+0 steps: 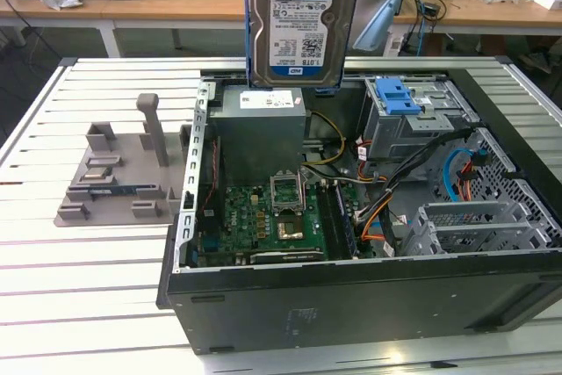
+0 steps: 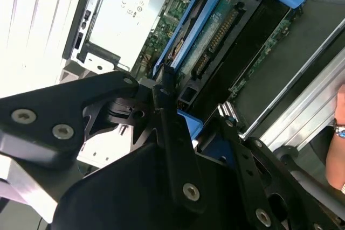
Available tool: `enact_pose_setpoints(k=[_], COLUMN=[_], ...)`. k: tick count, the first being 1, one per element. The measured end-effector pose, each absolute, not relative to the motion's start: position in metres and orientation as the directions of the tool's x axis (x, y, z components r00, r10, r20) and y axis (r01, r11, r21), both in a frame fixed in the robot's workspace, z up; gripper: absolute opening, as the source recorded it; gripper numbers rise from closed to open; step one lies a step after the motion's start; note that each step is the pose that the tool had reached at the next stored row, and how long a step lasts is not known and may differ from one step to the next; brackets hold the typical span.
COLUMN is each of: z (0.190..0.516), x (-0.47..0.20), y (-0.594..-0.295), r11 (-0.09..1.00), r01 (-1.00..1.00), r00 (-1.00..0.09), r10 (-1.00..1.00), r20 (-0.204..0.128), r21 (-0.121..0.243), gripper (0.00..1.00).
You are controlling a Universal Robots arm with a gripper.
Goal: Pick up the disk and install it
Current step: 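Pick up the disk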
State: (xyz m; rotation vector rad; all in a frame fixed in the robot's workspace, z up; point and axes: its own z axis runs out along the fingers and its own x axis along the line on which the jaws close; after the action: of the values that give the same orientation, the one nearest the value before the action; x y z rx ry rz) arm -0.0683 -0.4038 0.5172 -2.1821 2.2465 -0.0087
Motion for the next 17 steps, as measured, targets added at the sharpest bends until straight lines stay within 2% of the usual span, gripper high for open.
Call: enact_pose_setpoints(k=[17], z=[0.517], x=[-0.02], y=[-0.404], r11=[0.029], r01=[-1.0], r00=[-0.029], r10=[-1.0], r20=[-0.003], r21=[-0.009], gripper=[0.37])
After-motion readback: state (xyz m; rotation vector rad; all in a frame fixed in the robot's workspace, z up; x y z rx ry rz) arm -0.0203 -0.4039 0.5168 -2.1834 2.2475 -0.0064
